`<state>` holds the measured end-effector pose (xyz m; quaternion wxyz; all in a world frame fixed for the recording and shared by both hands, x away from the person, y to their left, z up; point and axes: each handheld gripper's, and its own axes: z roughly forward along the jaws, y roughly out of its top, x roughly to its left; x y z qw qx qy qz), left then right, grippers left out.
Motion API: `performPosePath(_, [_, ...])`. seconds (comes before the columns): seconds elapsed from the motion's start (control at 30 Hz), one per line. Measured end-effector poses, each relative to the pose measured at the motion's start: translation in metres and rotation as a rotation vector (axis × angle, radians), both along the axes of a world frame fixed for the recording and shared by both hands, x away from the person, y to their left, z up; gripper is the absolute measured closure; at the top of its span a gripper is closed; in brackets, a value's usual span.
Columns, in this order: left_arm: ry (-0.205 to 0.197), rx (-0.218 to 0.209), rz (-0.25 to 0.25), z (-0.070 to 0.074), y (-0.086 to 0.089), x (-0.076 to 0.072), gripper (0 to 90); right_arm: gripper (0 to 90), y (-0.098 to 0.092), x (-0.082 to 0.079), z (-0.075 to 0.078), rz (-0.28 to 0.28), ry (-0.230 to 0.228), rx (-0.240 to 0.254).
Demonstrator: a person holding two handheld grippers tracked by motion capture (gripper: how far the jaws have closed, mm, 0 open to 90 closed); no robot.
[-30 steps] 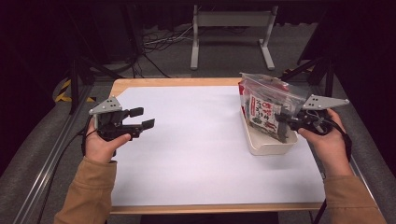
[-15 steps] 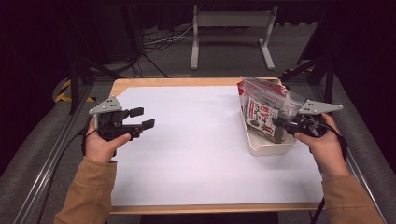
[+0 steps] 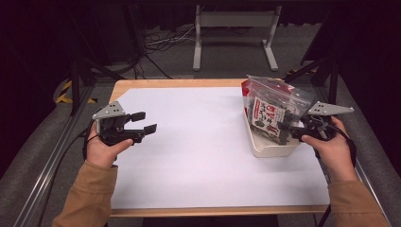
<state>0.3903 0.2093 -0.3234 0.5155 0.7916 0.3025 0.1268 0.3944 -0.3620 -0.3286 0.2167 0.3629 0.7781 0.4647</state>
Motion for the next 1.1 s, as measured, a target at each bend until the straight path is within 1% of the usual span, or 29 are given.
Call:
performPosePath(0.03, [-0.003, -0.002, -0.006, -0.001, 0.001, -0.001, 33.2, 39.0, -0.001, -0.002, 0.001, -0.004, 0.000, 0.012])
performPosePath(0.07, [0.001, -0.014, -0.003, -0.002, 0.001, -0.003, 33.2, 36.3, -0.002, -0.003, 0.001, -0.006, 0.001, 0.019])
performPosePath(0.1, [-0.006, -0.010, -0.010, -0.003, 0.002, -0.003, 33.3, 33.6, -0.002, -0.006, 0.002, -0.013, 0.002, 0.020])
performPosePath(0.13, [-0.001, -0.014, -0.009, -0.003, 0.002, -0.006, 33.2, 32.1, -0.003, -0.008, 0.003, -0.018, 0.000, 0.015])
performPosePath(0.17, [-0.015, -0.016, -0.013, -0.002, 0.003, -0.007, 33.2, 31.4, -0.004, -0.010, 0.003, -0.025, -0.001, 0.017])
performPosePath(0.23, [-0.024, -0.032, -0.018, -0.001, 0.005, -0.011, 33.2, 29.8, -0.006, -0.017, 0.005, -0.041, -0.013, 0.013])
performPosePath(0.3, [-0.034, -0.037, -0.025, 0.000, 0.006, -0.016, 33.2, 29.2, -0.008, -0.021, 0.006, -0.049, -0.021, 0.016])
performPosePath(0.37, [-0.049, -0.032, -0.033, 0.002, 0.006, -0.020, 33.2, 28.1, -0.010, -0.027, 0.007, -0.058, -0.029, 0.023])
performPosePath(0.47, [-0.058, -0.029, -0.044, 0.003, 0.006, -0.026, 33.2, 27.3, -0.012, -0.034, 0.009, -0.063, -0.040, 0.020])
performPosePath(0.53, [-0.056, -0.032, -0.046, 0.003, 0.007, -0.030, 33.1, 26.4, -0.013, -0.042, 0.010, -0.065, -0.049, 0.013])
performPosePath(0.57, [-0.063, -0.028, -0.049, 0.002, 0.007, -0.031, 33.1, 26.0, -0.013, -0.046, 0.010, -0.064, -0.054, 0.012])
performPosePath(0.6, [-0.056, -0.035, -0.046, 0.002, 0.006, -0.033, 33.1, 25.7, -0.013, -0.049, 0.010, -0.062, -0.060, 0.012])
performPosePath(0.63, [-0.060, -0.027, -0.043, 0.001, 0.007, -0.035, 33.1, 25.1, -0.013, -0.052, 0.010, -0.061, -0.066, 0.012])
performPosePath(0.67, [-0.049, -0.022, -0.044, 0.000, 0.006, -0.036, 33.2, 24.4, -0.013, -0.056, 0.009, -0.063, -0.071, 0.007])
performPosePath(0.7, [-0.049, -0.022, -0.044, 0.000, 0.006, -0.036, 33.2, 24.4, -0.013, -0.056, 0.009, -0.063, -0.071, 0.007])
performPosePath(0.73, [-0.055, -0.014, -0.047, -0.001, 0.006, -0.037, 33.2, 23.9, -0.013, -0.059, 0.008, -0.065, -0.080, 0.002])
performPosePath(0.77, [-0.044, -0.017, -0.046, -0.002, 0.006, -0.039, 33.1, 23.4, -0.014, -0.063, 0.007, -0.071, -0.088, 0.000])
performPosePath(0.83, [-0.052, -0.012, -0.049, -0.003, 0.007, -0.040, 33.1, 23.1, -0.014, -0.069, 0.003, -0.075, -0.092, 0.002])
performPosePath(0.87, [-0.046, -0.016, -0.048, -0.004, 0.007, -0.041, 33.0, 22.9, -0.015, -0.071, 0.001, -0.079, -0.093, 0.002])
performPosePath(0.93, [-0.047, -0.020, -0.045, -0.006, 0.009, -0.043, 33.0, 22.6, -0.016, -0.075, -0.006, -0.088, -0.086, 0.003])
performPosePath(0.97, [-0.047, -0.020, -0.045, -0.006, 0.009, -0.043, 33.0, 22.6, -0.016, -0.075, -0.006, -0.088, -0.086, 0.003])
performPosePath(1.0, [-0.039, -0.028, -0.044, -0.008, 0.009, -0.044, 33.0, 22.6, -0.017, -0.077, -0.010, -0.091, -0.083, 0.009])
performPosePath(1.03, [-0.043, -0.027, -0.044, -0.009, 0.010, -0.045, 32.9, 22.4, -0.018, -0.078, -0.014, -0.093, -0.079, 0.014])
performPosePath(1.1, [-0.036, -0.030, -0.041, -0.011, 0.011, -0.047, 32.8, 22.1, -0.019, -0.079, -0.021, -0.094, -0.074, 0.020])
